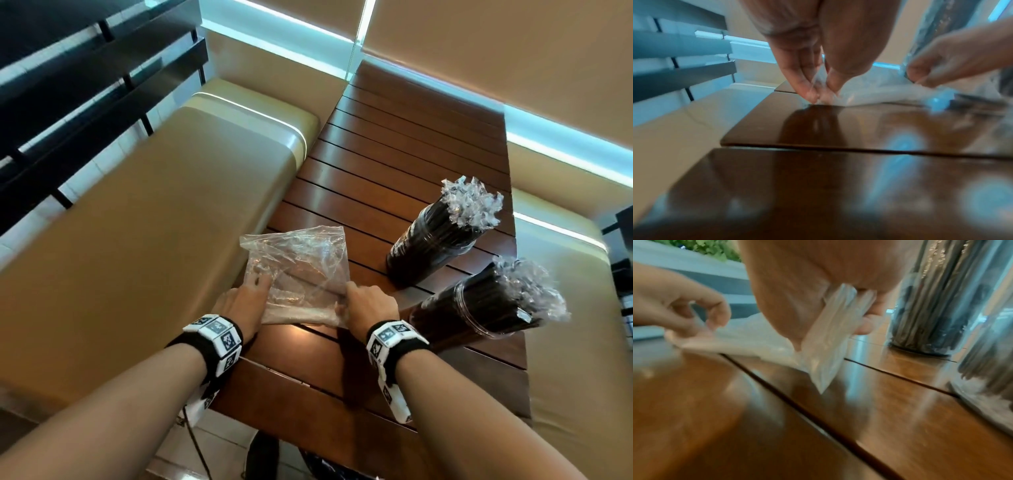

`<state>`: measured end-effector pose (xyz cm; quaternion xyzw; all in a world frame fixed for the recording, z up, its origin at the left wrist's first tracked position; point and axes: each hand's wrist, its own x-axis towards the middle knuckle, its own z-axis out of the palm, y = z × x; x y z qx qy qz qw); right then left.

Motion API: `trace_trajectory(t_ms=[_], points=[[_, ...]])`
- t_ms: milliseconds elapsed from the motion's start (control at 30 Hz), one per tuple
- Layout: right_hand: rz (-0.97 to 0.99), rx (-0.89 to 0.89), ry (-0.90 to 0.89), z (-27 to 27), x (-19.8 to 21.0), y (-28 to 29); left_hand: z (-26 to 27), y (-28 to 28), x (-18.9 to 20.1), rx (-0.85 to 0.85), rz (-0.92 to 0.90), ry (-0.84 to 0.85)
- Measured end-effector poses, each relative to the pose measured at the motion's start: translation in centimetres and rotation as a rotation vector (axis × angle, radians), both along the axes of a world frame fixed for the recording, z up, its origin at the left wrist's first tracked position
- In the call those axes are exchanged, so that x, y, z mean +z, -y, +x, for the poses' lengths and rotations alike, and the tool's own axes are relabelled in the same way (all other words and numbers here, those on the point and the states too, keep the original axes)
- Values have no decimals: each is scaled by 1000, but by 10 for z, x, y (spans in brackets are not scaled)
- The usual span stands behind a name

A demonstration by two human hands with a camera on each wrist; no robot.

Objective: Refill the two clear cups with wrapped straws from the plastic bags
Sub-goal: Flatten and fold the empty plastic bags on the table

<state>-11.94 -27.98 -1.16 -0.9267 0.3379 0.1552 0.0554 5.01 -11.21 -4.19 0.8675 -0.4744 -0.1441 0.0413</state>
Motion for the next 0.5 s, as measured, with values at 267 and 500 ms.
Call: trace_trajectory(t_ms=[267, 500], points=[[-20, 474, -6, -14, -4, -10, 2, -6, 3, -605, 73, 308], [151, 309, -30, -1, 3, -8, 1, -7, 14, -503, 25, 232]])
